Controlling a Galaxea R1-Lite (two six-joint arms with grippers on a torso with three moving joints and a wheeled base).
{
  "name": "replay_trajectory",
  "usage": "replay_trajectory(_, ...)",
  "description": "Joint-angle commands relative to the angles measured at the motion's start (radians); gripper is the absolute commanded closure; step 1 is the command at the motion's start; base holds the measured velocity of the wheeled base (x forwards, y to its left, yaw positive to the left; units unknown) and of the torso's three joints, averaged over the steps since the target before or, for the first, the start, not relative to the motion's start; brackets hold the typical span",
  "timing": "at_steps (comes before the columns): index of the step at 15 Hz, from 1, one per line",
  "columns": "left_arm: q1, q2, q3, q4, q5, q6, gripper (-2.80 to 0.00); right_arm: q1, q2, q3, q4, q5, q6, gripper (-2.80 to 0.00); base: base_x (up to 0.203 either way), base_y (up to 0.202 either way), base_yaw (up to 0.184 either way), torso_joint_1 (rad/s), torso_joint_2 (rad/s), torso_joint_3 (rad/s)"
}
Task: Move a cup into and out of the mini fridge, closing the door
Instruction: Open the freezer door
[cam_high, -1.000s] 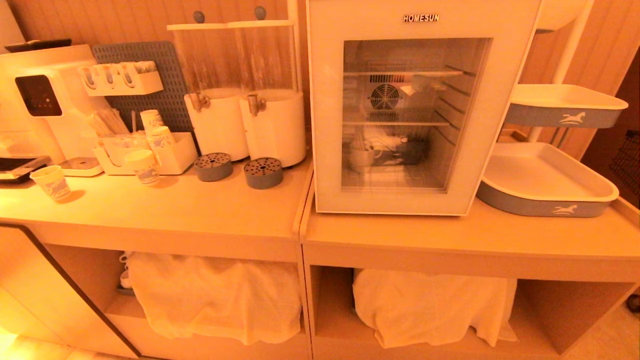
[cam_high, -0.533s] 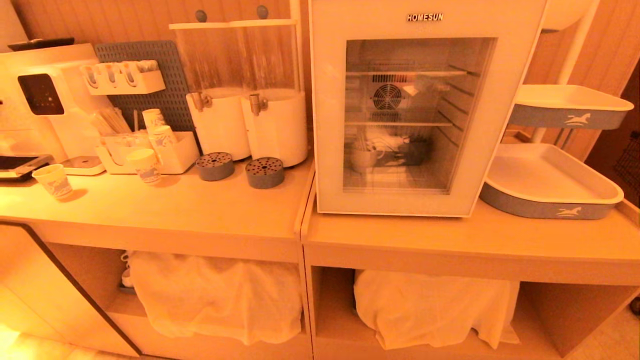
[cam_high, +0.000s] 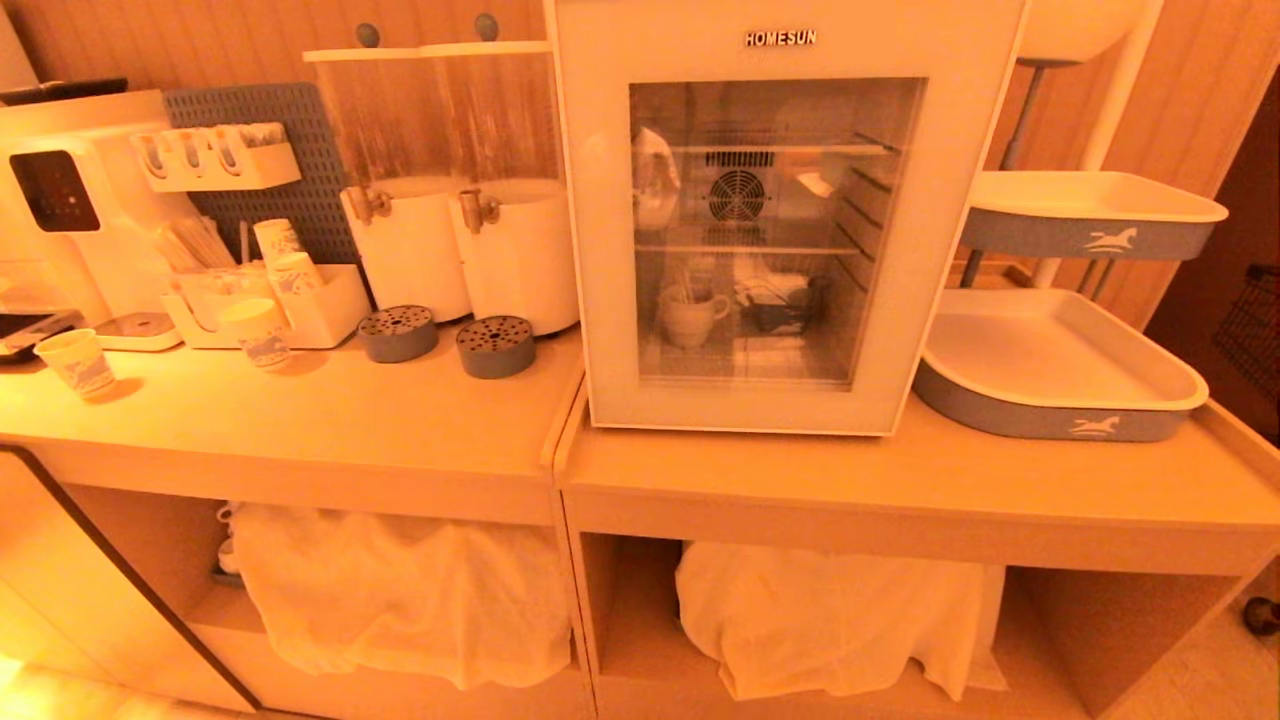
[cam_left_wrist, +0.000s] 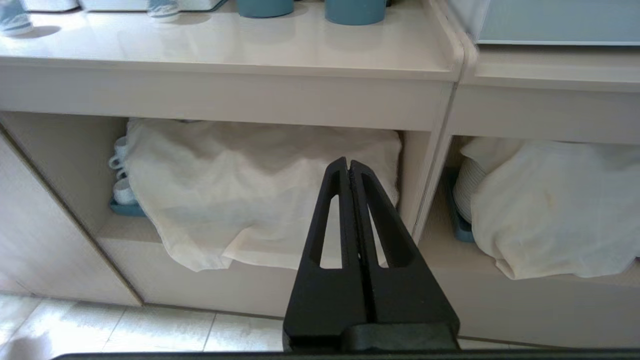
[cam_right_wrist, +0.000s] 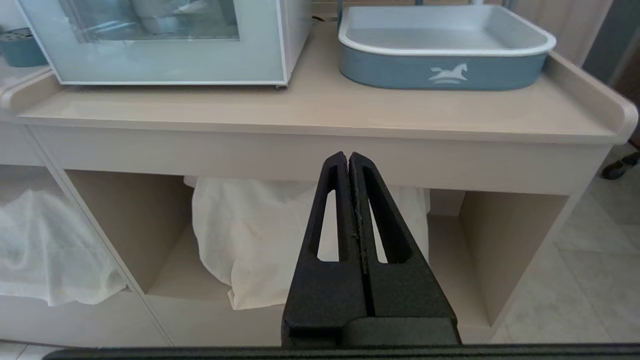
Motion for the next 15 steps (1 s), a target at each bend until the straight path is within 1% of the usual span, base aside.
replay_trajectory(1,0.002,0.000,0.000,0.000,-0.001,0.000,0.00,0.002,0.000,0.015,0.001,0.000,0.000,0.00,0.000,0.000,0.000,0.000,0.00,0.000)
replay_trajectory(6,0.001,0.000,0.000,0.000,-0.001,0.001,0.00,0.001,0.000,0.015,0.001,0.000,0.000,0.00,0.012,0.000,0.001,0.000,0.00,0.001)
replay_trajectory(10,0.002,0.000,0.000,0.000,-0.001,0.001,0.00,0.000,0.000,0.015,0.001,0.000,0.000,0.00,0.172,0.000,0.001,0.004,0.00,0.004)
replay_trajectory(11,0.001,0.000,0.000,0.000,-0.001,0.001,0.00,0.002,0.000,0.015,0.001,0.000,0.000,0.00,0.071,0.000,0.001,0.002,0.01,0.002)
replay_trajectory(15,0.002,0.000,0.000,0.003,-0.001,0.010,0.00,0.001,0.000,0.015,0.001,0.002,0.000,0.00,0.000,0.000,0.000,0.000,0.00,0.000)
